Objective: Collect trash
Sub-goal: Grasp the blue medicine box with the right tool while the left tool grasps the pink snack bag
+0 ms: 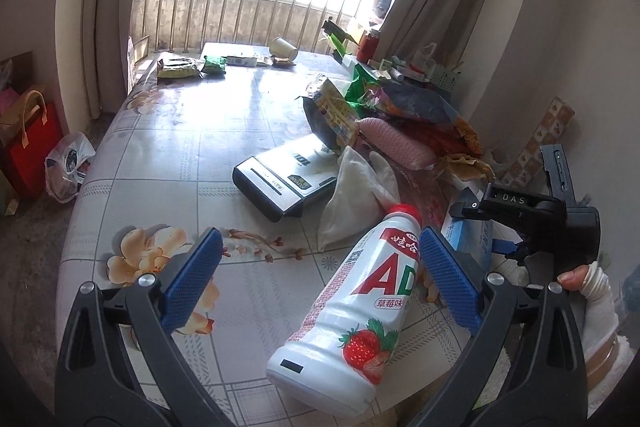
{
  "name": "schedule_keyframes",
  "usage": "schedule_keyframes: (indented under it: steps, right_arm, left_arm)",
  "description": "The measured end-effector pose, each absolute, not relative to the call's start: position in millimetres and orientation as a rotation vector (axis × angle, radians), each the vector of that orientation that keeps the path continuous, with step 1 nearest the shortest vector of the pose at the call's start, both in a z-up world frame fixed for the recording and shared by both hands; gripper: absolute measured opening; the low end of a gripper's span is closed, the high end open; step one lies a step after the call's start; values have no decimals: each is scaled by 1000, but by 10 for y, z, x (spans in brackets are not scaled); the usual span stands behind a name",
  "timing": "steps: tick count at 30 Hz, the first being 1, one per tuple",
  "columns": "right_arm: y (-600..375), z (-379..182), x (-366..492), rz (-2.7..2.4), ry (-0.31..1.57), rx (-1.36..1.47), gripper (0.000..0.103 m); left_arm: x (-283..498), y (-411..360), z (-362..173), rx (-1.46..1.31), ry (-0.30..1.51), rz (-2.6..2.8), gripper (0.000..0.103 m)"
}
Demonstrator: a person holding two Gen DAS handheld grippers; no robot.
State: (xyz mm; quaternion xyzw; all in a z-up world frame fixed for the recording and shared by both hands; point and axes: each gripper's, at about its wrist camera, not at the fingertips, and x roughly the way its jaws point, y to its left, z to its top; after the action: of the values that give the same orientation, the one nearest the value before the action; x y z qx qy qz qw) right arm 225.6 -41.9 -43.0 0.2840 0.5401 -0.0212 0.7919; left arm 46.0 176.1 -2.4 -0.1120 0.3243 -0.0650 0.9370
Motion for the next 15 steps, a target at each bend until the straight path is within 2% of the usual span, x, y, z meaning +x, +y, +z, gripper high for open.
schedule_keyframes:
  steps: [8,15]
  right_arm:
    - [-775,-390,2125,-2,1136,643,81]
    - [-1052,-372,1948,29,1103,627,80]
  left_arm:
    - [819,1658,381,-295,641,-230,95]
    - [1678,1265,616,-501,753,-432,94]
